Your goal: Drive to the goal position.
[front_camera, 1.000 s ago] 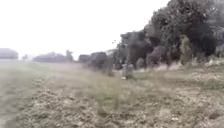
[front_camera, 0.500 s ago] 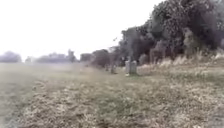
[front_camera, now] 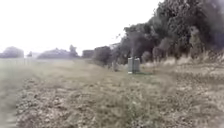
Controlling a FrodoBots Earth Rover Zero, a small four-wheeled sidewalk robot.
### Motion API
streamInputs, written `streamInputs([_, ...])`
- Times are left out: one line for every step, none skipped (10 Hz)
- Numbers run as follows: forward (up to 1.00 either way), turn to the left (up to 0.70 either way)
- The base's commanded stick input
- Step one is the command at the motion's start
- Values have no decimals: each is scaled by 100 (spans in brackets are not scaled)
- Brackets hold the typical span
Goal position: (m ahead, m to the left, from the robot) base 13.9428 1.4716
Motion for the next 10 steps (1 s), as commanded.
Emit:
streamInputs([70, 2])
streamInputs([70, 1])
streamInputs([70, 0])
streamInputs([70, 0])
streamInputs([70, 0])
streamInputs([70, 0])
streamInputs([70, 0])
streamInputs([70, 0])
streamInputs([70, 0])
streamInputs([70, 0])
